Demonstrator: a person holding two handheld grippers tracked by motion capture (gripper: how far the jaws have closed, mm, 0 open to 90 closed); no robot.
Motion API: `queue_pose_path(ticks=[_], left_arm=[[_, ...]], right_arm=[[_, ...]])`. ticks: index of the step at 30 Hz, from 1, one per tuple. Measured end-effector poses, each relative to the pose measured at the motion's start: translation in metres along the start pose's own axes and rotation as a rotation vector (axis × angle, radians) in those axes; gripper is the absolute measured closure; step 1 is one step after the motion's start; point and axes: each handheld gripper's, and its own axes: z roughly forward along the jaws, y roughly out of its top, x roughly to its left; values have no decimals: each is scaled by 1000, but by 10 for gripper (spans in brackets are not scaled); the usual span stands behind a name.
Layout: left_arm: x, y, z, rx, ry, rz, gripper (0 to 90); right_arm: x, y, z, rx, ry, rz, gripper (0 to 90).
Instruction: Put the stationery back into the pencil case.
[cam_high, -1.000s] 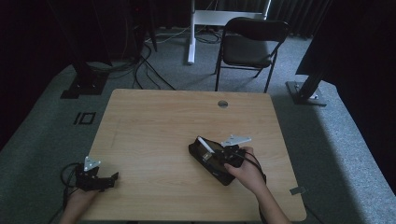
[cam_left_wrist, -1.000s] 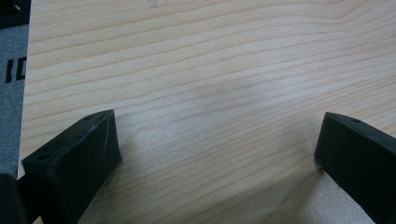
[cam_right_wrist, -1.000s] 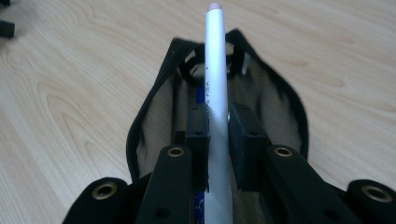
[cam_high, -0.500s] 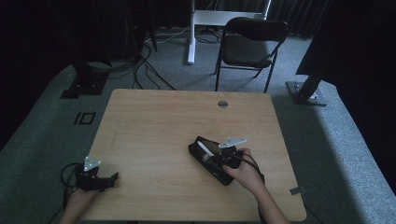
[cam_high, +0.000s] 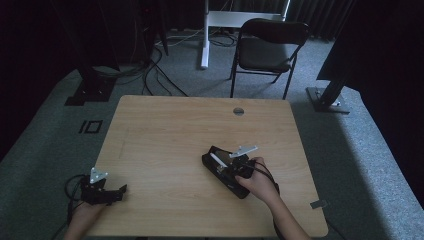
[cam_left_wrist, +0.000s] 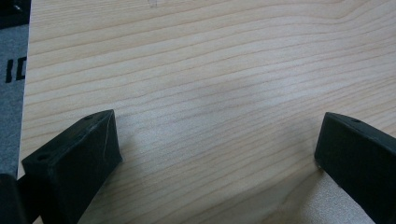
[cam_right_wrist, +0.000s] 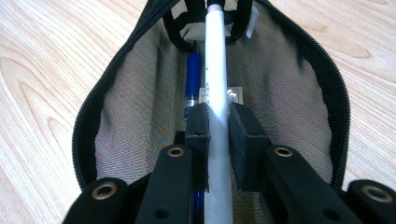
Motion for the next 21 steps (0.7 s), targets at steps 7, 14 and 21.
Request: queue_pose_path(ticks=[7,14,21], left_arm=[[0,0,0,0,0,0,1],[0,0,0,0,0,0,1],[0,0,0,0,0,0,1]], right_arm=[[-2,5,5,36,-9,-9,784],[-1,6,10,69,9,-4,749],[-2,7,6,45,18,7,723]])
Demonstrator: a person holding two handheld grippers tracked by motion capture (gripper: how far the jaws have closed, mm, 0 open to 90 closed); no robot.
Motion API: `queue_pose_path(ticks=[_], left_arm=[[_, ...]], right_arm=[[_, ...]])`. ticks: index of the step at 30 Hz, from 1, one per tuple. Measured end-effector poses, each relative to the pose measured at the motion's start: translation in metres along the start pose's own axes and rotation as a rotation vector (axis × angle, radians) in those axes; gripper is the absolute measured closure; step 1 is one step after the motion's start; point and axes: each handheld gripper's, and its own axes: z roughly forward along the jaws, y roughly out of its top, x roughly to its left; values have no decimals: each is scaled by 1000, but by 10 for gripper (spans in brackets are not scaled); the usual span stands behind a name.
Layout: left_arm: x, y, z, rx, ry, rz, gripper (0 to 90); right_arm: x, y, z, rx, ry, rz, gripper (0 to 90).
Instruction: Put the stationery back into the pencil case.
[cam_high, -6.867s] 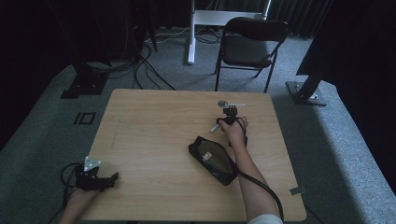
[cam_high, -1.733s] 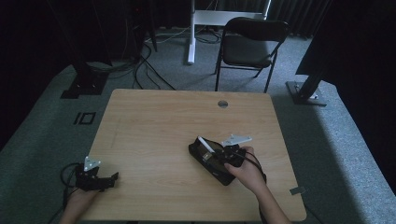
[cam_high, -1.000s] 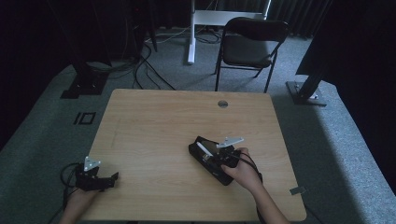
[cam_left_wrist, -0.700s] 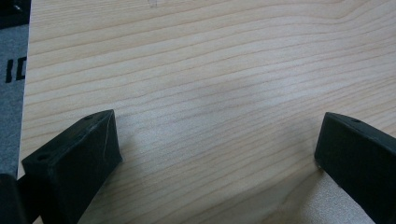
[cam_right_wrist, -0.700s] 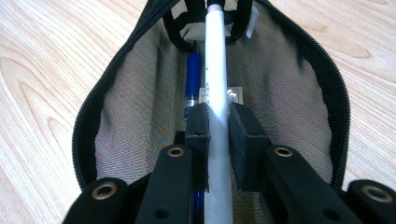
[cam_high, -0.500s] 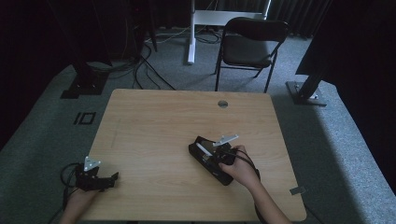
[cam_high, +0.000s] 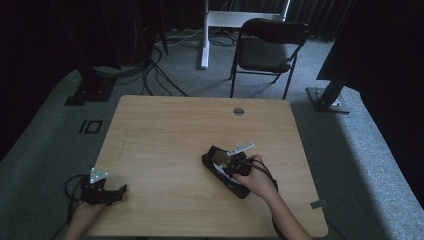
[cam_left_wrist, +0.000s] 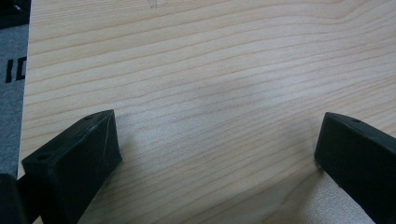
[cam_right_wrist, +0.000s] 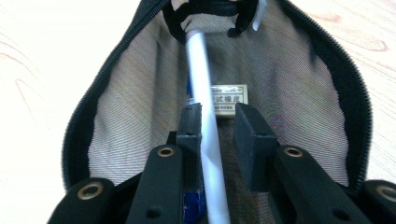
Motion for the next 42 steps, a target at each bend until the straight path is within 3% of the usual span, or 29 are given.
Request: queue_pose_path(ticks=[5,8,21,26,28,42], left_arm=[[0,0,0,0,0,0,1],[0,0,0,0,0,0,1],[0,0,0,0,0,0,1],[0,0,0,0,0,0,1],[0,0,0,0,0,0,1],[0,0,0,0,0,0,1]], right_arm=[[-2,-1,-8,-34,4,19,716],[-3,-2,-18,-90,13,18,686],[-3,-1,-43,-245,67,21,619],[-5,-2,-47,-274,68,26,581],[-11,-4,-53,-307,48,38,519],[-27,-9,-64,-371,-5,90,410]])
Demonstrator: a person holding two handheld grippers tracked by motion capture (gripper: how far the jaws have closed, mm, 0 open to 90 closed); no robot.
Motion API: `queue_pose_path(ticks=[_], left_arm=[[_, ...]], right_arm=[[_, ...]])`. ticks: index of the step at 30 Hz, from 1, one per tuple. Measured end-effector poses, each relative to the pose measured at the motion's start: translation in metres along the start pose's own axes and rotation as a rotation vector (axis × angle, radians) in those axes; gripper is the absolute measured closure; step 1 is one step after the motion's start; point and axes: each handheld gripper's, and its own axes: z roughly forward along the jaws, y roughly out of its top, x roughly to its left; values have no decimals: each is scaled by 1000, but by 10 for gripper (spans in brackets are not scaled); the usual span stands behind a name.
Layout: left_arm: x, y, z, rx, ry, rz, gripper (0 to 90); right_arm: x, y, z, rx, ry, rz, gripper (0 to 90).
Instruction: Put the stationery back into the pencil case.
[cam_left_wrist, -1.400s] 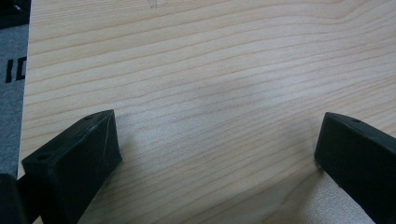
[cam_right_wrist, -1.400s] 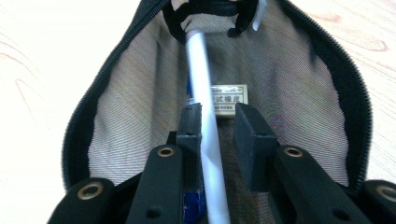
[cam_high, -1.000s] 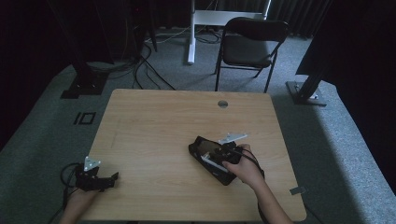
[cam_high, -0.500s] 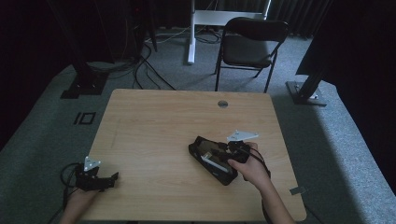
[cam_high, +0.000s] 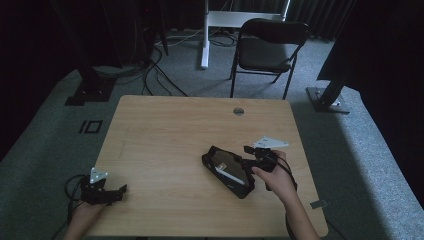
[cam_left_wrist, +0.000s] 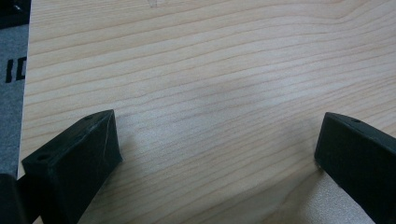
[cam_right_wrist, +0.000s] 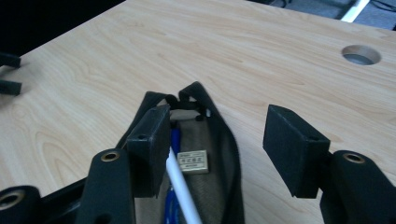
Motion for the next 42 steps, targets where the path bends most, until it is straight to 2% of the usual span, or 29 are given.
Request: queue_pose_path(ticks=[13,17,27,31,38,42], left_arm=[[0,0,0,0,0,0,1],[0,0,0,0,0,0,1],[0,0,0,0,0,0,1],[0,0,0,0,0,0,1],[0,0,0,0,0,0,1],[0,0,0,0,0,0,1]], right_arm=[[-20,-13,-8,-23,-72,60,348],[-32,-24,-9,-17,-99,82,341],[-48,-42,-8,1,-158,113,332],[-58,-52,-9,8,-190,140,329],[-65,-63,-11,11,-211,169,308],[-66,-67,-12,20,-228,168,308]])
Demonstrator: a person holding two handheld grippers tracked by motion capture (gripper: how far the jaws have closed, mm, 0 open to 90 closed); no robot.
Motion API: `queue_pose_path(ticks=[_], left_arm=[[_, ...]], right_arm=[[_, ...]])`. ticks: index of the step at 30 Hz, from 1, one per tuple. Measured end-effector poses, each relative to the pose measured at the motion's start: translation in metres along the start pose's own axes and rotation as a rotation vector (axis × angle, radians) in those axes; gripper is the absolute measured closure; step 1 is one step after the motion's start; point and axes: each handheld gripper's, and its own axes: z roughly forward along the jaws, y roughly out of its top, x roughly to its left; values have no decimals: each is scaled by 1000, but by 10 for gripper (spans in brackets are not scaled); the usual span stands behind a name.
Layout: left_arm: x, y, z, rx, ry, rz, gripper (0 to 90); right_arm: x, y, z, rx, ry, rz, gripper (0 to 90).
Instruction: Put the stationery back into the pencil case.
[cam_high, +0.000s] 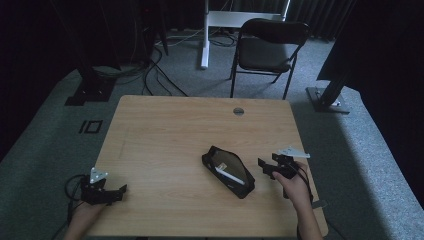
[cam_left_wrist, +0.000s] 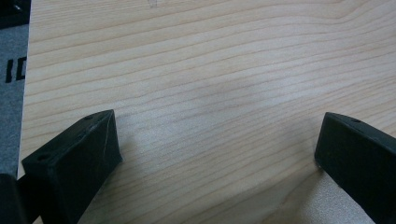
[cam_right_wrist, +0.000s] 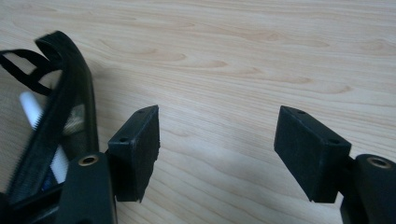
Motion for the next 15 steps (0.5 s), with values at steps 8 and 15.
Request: queue_pose_path(ticks=[8,15], left_arm=[[0,0,0,0,0,0,1],[0,0,0,0,0,0,1]], right_arm=[[-6,-8,-3,5,-34,9,305],[-14,-17,-5,19,-92,24,289]])
